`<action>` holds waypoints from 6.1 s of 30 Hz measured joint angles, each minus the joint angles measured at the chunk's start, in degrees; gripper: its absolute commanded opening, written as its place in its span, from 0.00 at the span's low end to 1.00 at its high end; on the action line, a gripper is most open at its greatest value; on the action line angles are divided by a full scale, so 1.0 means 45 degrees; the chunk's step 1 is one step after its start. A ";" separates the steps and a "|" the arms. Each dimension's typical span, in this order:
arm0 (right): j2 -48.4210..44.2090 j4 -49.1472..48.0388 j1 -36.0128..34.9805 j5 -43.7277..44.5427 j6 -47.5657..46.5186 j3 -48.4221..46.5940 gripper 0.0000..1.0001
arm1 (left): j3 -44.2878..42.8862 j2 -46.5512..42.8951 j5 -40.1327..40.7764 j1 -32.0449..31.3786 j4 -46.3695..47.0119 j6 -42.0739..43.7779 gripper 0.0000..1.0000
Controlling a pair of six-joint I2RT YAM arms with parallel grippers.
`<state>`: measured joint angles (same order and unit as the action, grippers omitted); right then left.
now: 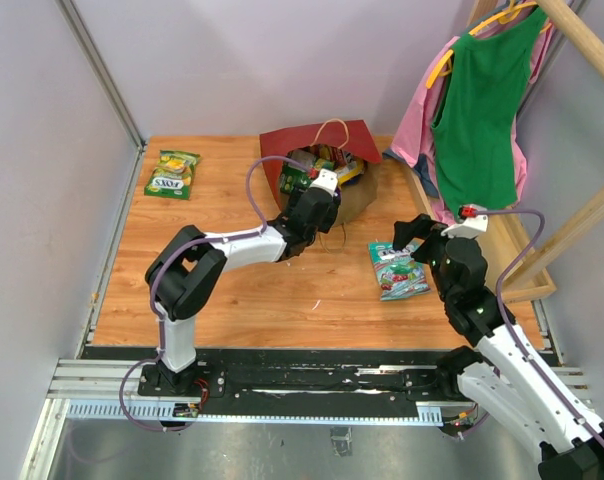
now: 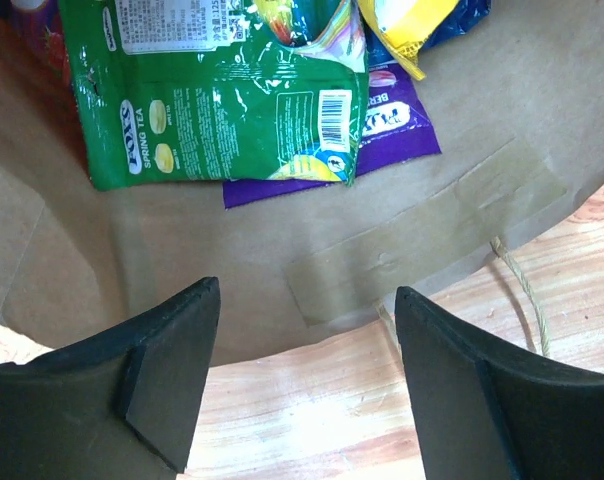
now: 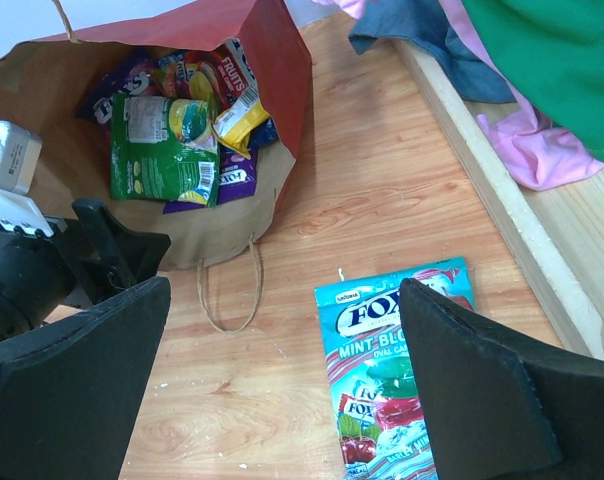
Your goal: Take the snacks out of the paper bag
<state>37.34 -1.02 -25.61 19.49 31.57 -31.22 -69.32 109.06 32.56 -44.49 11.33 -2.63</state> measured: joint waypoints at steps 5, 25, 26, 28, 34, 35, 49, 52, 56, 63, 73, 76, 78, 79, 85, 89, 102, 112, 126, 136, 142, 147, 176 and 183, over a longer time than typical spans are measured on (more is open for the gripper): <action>0.0199 -0.0024 0.0000 -0.0010 0.0000 0.0000 0.99 | -0.0291 0.0306 -0.0073 0.0000 0.0136 0.0403 0.78; 0.0024 -0.0189 0.0000 -0.0097 0.0000 0.0005 0.99 | -0.4760 0.4031 0.0418 0.0000 -0.0913 0.2526 0.85; -0.0034 -0.0189 0.0000 -0.0092 0.0000 0.0005 0.98 | -0.5212 0.4308 0.0403 0.0000 -0.1112 0.2560 0.83; -0.0102 -0.0185 0.0000 -0.0092 0.0000 0.0005 0.99 | -0.5780 0.4726 0.0379 0.0000 -0.1375 0.2589 0.82; -0.0457 -0.0170 0.0005 -0.0112 -0.0015 0.0073 0.99 | -0.6280 0.5503 0.0233 0.0005 -0.2195 0.2569 0.73; -0.0554 -0.0165 0.0005 -0.0189 -0.0019 0.0073 0.99 | -0.6373 0.5605 0.0228 0.0015 -0.2302 0.2526 0.72; -0.0267 0.0189 0.0034 -0.2511 0.0408 -0.3546 0.99 | -0.7932 0.6368 -0.0160 0.0437 -0.3565 0.2429 0.52; -0.0690 0.0029 0.0039 -0.2623 0.0505 -0.3536 0.99 | -0.8194 0.6475 -0.0180 0.0452 -0.3813 0.2336 0.46; -0.0724 -0.0209 0.0044 -0.2633 0.0588 -0.3536 0.98 | -0.8301 0.6509 -0.0180 0.0491 -0.3944 0.2254 0.30; -0.0199 -0.0204 0.0049 -0.2798 0.0704 -0.3541 0.99 | -0.8310 0.6509 -0.0126 0.0554 -0.3978 0.2191 0.01; -0.0024 -0.0238 0.0049 -0.2817 0.0724 -0.3594 0.98 | -0.8029 0.6411 -0.0141 0.0597 -0.3769 0.2200 0.00; 0.0024 -0.0257 0.0049 -0.2866 0.0763 -0.3599 0.99 | -0.7597 0.6033 -0.0165 0.0607 -0.3808 0.2176 0.01; 0.0024 -0.0277 0.0049 -0.2890 0.0787 -0.3599 0.99 | -0.7266 0.5639 -0.0185 0.0607 -0.3886 0.2147 0.01; 0.0029 -0.0287 0.0049 -0.2905 0.0801 -0.3599 0.99 | -0.7091 0.5416 -0.0214 0.0602 -0.3900 0.2142 0.01; 0.0015 -0.0389 0.0049 -0.2905 0.0947 -0.3599 0.99 | -0.6392 0.3920 -0.0384 0.0359 -0.4017 0.1996 0.00; 0.0092 -0.0432 0.0049 -0.2905 0.0981 -0.3599 0.99 | -0.6227 0.2705 -0.0389 -0.0029 -0.4075 0.1928 0.00; 0.0423 -0.0510 0.0049 -0.3317 0.1030 -0.3599 0.99 | -0.3657 -0.2463 -0.0729 -0.0967 -0.4381 0.1039 0.00; 0.0369 -0.0777 0.0049 -0.3356 0.1107 -0.3599 0.99 | -0.0015 -0.7941 -0.0442 -0.0967 -0.4507 -0.0219 0.01; 0.2021 -0.1054 -0.0049 -0.4857 0.1724 -0.4177 0.99 | 0.4877 -1.1448 -0.2035 0.3283 -0.4775 -0.3303 0.01; 0.1370 -0.1151 -0.0117 -0.4736 0.1583 -0.4167 0.99 | 0.7383 -1.0564 -0.3701 0.7111 -0.3259 -0.5639 0.01; 0.1520 -0.1282 -0.0117 -0.4784 0.1651 -0.4065 0.99 | 0.8082 -1.0554 -0.3269 0.8092 -0.2589 -0.6120 0.01; 0.1783 -0.1409 -0.0131 -0.4979 0.1948 -0.3750 0.99 | 0.8524 -1.0540 -0.3264 0.9224 -0.2642 -0.6392 0.01; 0.3167 -0.3565 -0.0015 -0.6125 0.4668 -0.3196 0.99 | 1.0074 -0.9418 -0.5192 1.3755 -0.1409 -0.8480 0.01; 0.3798 -0.4235 0.0228 -0.7043 0.5867 -0.2735 0.99 | 1.0074 -0.8796 -0.5304 1.4464 -0.1195 -0.8738 0.05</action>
<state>54.43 -20.08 -24.58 -12.21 57.98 -43.53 -23.99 69.47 8.69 20.60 5.96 -41.95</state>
